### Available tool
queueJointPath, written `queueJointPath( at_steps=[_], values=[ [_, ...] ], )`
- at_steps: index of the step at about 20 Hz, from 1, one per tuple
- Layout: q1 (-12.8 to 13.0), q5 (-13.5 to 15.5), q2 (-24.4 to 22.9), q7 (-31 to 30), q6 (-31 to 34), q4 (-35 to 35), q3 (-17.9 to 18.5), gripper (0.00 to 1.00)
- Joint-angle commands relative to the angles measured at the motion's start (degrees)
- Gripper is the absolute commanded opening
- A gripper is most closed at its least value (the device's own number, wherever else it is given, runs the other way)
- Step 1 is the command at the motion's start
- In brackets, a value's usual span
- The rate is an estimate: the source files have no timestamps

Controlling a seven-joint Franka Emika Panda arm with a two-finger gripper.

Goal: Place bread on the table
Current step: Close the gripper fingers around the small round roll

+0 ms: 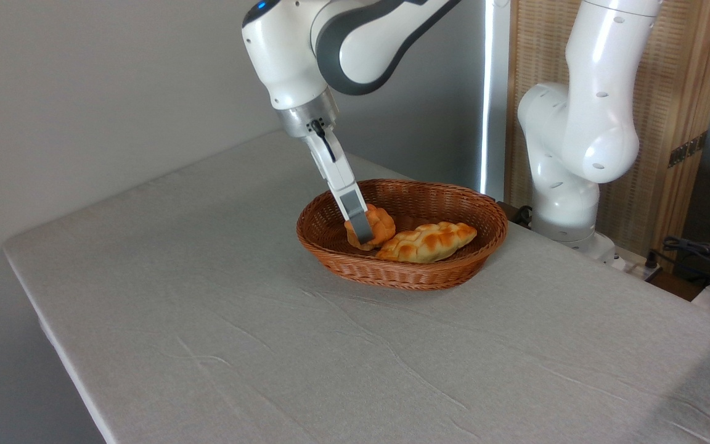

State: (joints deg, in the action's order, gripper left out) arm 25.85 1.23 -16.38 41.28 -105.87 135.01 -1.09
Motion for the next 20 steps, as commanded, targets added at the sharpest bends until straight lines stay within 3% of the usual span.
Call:
queueJointPath(
  at_steps=[1,2,3,4,6,8,13,20],
  values=[
    [0.1,0.7,0.3,1.1,-2.4,2.0,0.0,1.0],
    [0.1,0.5,0.3,1.1,-2.3,2.0,0.0,0.95],
    [0.1,0.5,0.3,1.0,-2.2,2.0,0.0,0.85],
    [0.1,0.3,0.3,1.1,-2.2,2.0,0.0,0.63],
    [0.1,0.3,0.2,1.1,-2.2,1.9,0.0,0.45],
    [0.1,0.3,0.0,1.0,-2.2,1.7,0.0,0.37],
    [0.0,0.2,-0.3,1.1,-2.2,1.5,0.0,0.3],
    [0.1,-4.9,-0.6,0.8,0.9,-3.3,0.1,0.29]
  ],
)
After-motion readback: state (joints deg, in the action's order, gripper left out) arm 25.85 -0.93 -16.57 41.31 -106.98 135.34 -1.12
